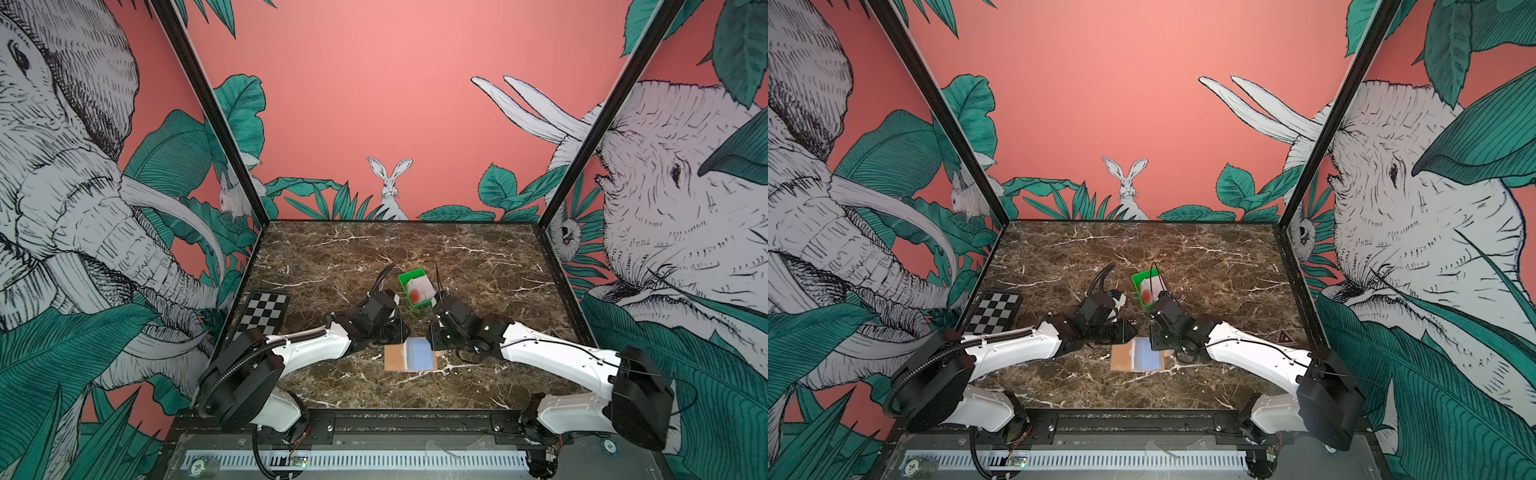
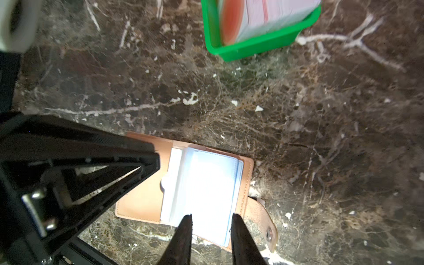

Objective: Insert credit cards into a card holder
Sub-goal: Move the storage box to the center of the table.

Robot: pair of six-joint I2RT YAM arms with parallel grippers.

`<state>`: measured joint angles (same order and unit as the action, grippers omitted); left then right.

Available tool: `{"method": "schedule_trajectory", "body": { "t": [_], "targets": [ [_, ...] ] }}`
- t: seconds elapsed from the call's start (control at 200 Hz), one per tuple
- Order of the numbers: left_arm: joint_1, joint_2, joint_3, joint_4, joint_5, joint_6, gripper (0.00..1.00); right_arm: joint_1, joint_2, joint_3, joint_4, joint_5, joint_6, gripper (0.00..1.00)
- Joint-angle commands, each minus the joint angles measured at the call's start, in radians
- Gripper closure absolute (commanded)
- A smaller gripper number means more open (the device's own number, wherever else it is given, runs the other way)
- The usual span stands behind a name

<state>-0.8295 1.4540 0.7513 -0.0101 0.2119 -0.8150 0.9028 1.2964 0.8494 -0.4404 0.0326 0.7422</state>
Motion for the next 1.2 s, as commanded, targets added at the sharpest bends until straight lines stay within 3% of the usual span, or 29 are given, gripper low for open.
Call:
{"method": "schedule_trajectory", "body": {
  "t": [0.0,0.175,0.505,0.775,1.195],
  "targets": [
    [0.037,0.061,0.098,-0.129,-0.051,0.045,0.72,-0.004,-0.038,0.034,-0.099,0.046,-0.049,0.69],
    [0.064,0.205,0.309,-0.272,-0.107,0.09,0.68,-0.006,-0.089,0.039,-0.145,0.074,-0.058,0.67],
    [0.096,0.419,0.541,-0.35,-0.138,0.11,0.64,-0.012,-0.169,0.014,-0.211,0.122,-0.053,0.64],
    [0.101,0.486,0.574,-0.365,-0.147,0.102,0.72,-0.019,-0.198,0.003,-0.234,0.141,-0.048,0.63],
    [0.101,0.434,0.53,-0.439,-0.178,0.155,0.84,-0.025,-0.2,-0.01,-0.225,0.141,-0.035,0.63]
  ]
}}
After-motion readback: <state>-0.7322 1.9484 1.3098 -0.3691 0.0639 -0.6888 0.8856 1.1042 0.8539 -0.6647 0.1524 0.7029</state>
